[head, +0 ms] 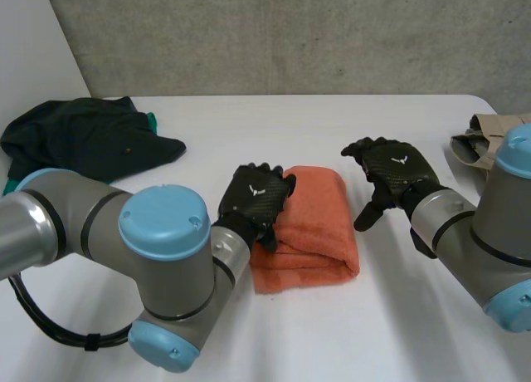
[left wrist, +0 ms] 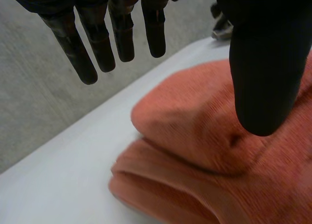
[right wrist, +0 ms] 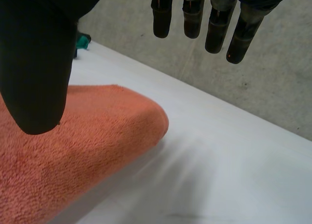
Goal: Fold the laundry.
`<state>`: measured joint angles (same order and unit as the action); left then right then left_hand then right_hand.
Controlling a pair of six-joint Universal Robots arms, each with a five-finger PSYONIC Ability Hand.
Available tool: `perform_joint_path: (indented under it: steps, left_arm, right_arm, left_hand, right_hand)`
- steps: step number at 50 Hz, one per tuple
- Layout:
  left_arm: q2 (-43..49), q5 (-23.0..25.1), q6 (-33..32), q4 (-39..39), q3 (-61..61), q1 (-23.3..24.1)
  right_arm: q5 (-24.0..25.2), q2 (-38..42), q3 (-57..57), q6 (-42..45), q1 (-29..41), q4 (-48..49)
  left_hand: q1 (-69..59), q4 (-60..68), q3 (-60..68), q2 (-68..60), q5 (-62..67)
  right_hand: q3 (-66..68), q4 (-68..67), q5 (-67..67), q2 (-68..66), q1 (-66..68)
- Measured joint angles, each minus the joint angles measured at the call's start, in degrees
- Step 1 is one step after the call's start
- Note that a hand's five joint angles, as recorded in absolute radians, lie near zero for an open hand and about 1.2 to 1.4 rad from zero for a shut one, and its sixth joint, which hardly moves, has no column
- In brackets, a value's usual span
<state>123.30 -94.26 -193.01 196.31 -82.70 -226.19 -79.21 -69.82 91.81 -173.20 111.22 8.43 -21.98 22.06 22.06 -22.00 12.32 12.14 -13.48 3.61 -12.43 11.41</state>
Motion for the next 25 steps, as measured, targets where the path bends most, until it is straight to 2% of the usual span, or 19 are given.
perform_joint_path:
  steps: [5, 12, 13, 18, 24, 25]
  left_arm:
    - [0.70, -0.25, -0.97, -0.06, -1.23, 0.29]
    - [2.80, -1.08, -1.45, 1.44, -0.72, 0.39]
    - [3.68, -1.34, -1.49, 2.41, -0.40, 0.40]
    - [5.57, -1.62, -1.86, 4.58, 0.17, 0.44]
    - [7.21, -1.56, -3.55, 6.73, 0.51, 0.54]
    - [7.50, -1.52, -4.00, 7.33, 0.54, 0.57]
  right_arm:
    - [0.16, 2.23, -1.50, 0.60, 0.27, -0.98]
    - [-0.04, 5.07, -4.82, 0.71, 0.56, -4.30]
    - [-0.15, 5.97, -6.11, 0.71, 0.85, -5.43]
    - [-0.39, 7.41, -8.58, 0.64, 1.59, -6.86]
    - [-0.51, 7.87, -9.97, 0.58, 2.01, -7.11]
    - [-0.51, 7.85, -10.13, 0.57, 2.05, -7.10]
  left_hand:
    - [-0.14, 0.41, 0.32, -0.46, 0.50]
    - [-7.01, 6.78, 6.51, -6.50, 6.53]
    - [-11.94, 11.27, 11.01, -11.09, 10.89]
    - [-19.77, 18.93, 18.88, -19.19, 18.34]
    - [-22.64, 22.40, 22.39, -22.52, 21.76]
    - [-26.73, 26.50, 26.34, -26.49, 25.67]
  right_hand:
    - [0.00, 0.00, 0.00, 0.00, 0.00]
    - [0.00, 0.00, 0.00, 0.00, 0.00]
    - [0.00, 0.00, 0.00, 0.00, 0.00]
    - [0.00, 0.00, 0.00, 0.00, 0.00]
    - [0.00, 0.00, 0.00, 0.00, 0.00]
    - [0.00, 0.00, 0.00, 0.00, 0.00]
